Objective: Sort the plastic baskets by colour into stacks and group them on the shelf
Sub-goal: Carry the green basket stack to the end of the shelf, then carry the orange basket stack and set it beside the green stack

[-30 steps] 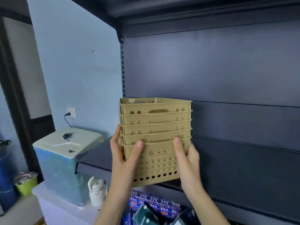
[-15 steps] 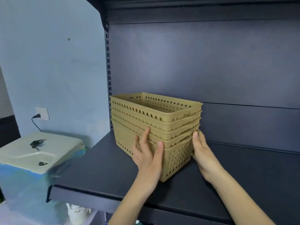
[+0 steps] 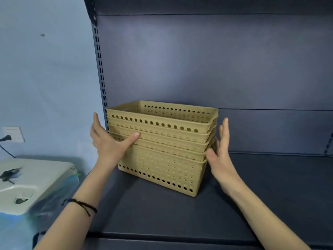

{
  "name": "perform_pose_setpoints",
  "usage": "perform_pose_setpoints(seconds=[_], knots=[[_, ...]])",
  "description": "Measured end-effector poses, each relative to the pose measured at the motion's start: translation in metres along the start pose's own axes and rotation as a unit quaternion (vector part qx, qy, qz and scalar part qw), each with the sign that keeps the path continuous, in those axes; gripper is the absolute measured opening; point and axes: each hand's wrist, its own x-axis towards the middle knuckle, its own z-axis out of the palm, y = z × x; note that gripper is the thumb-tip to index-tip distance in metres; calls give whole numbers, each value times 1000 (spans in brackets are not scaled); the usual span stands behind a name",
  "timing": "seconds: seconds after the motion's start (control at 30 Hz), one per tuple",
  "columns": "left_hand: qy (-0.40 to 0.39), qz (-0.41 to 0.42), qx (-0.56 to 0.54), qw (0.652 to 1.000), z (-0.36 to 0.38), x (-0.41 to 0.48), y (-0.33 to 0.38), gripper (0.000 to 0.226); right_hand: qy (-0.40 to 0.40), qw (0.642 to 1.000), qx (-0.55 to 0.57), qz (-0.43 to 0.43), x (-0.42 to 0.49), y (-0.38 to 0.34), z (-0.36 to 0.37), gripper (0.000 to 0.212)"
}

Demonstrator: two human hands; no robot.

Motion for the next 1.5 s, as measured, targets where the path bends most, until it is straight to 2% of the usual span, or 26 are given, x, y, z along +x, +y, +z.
perform_pose_setpoints(seconds=[0.07, 0.13, 0.2, 0.3, 0.37, 0.57, 0.67, 0.8, 0.9, 0.93, 1.03, 1.13, 1.23, 1.33, 1.5], knots=[[-71, 4, -77, 994, 3, 10, -12, 129, -30, 997, -65, -18, 2, 11, 4, 121], [-113, 4, -124, 986, 3, 11, -17, 126, -16, 995, -96, -5, 8, 17, 2, 130], [-114, 16, -119, 986, 3, 9, -22, 115, 5, 995, -102, 18, 12, 18, -4, 122], [-123, 50, -104, 986, 2, 5, -27, 85, 29, 996, -64, 56, 15, 21, -10, 94], [-128, 63, -103, 984, 1, 4, -27, 74, 33, 995, -53, 74, 20, 25, -9, 83], [-128, 60, -99, 985, 0, 9, -26, 77, 33, 993, -62, 98, 26, 25, -7, 69], [-138, 53, -95, 984, -3, 12, -27, 77, 58, 990, -70, 110, 24, 25, -5, 63], [-159, 43, -76, 983, -6, 14, -25, 84, 95, 980, -85, 156, 20, 16, -2, 71], [-94, 78, -4, 992, -11, 6, -21, 98, 124, 966, -118, 191, 13, 10, -2, 93], [-54, 115, 44, 991, -14, 1, -17, 97, 131, 961, -135, 201, 10, 8, -3, 89], [24, 275, 143, 950, -22, -17, 3, 71, 143, 945, -197, 217, -5, -3, -7, 42], [-45, 388, 199, 899, -12, -38, 24, 42, 112, 915, -331, 199, -28, -15, -24, 29], [-193, 445, 256, 836, 15, -68, 49, 23, 53, 840, -517, 155, -57, -29, -56, 34], [-281, 450, 274, 802, 49, -99, 68, 22, 32, 771, -621, 139, -84, -47, -93, 42], [-308, 489, 234, 782, 122, -183, 127, 37, 78, 723, -665, 170, -160, -85, -199, 47]])
